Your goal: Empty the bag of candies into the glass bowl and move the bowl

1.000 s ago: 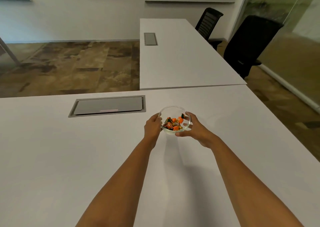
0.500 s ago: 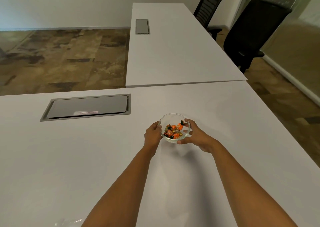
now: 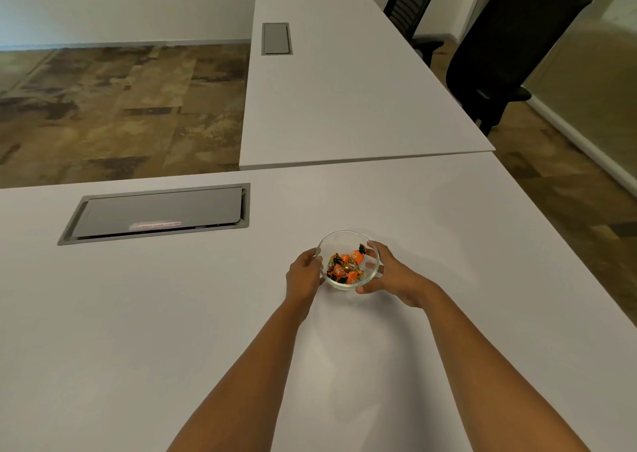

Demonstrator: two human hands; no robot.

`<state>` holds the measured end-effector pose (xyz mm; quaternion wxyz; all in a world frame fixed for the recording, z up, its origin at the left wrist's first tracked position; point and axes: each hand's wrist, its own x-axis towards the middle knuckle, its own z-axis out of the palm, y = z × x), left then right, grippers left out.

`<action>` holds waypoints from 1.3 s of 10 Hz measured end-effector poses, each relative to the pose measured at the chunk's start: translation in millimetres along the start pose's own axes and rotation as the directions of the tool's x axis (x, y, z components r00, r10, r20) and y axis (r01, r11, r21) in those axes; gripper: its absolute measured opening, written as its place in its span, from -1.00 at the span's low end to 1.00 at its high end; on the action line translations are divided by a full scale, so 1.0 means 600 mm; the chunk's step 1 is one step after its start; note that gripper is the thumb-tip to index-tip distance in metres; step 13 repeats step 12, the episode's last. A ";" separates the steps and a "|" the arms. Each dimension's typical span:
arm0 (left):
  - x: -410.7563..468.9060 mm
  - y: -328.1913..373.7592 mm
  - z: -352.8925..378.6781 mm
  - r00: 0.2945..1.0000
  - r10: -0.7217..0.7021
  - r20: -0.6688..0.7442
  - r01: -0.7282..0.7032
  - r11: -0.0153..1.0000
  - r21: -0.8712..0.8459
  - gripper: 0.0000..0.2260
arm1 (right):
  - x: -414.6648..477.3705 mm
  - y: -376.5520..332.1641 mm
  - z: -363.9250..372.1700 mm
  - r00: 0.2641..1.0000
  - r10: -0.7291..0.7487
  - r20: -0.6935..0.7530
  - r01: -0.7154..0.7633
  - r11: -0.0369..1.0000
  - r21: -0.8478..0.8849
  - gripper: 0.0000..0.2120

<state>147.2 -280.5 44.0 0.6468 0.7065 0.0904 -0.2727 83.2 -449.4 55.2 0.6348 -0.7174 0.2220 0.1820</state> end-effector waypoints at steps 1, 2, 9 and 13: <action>-0.002 -0.002 0.004 1.000 -0.001 0.003 0.001 1.000 -0.011 -0.69 | 0.000 0.001 -0.007 1.000 0.003 0.006 -0.003 1.000 -0.011 -0.04; -0.003 -0.003 0.008 1.000 -0.001 0.008 0.001 1.000 -0.018 -0.68 | -0.001 0.000 -0.012 1.000 0.005 0.002 -0.005 1.000 -0.026 -0.05; -0.010 -0.003 0.025 0.997 0.072 0.040 -0.075 0.992 0.097 -0.66 | -0.012 0.009 -0.022 0.997 0.012 -0.073 -0.012 1.000 0.002 -0.04; -0.055 0.011 -0.004 0.993 0.103 0.061 -0.113 0.974 0.195 -0.67 | -0.060 0.019 0.026 0.940 -0.073 -0.333 0.089 0.995 0.034 -0.23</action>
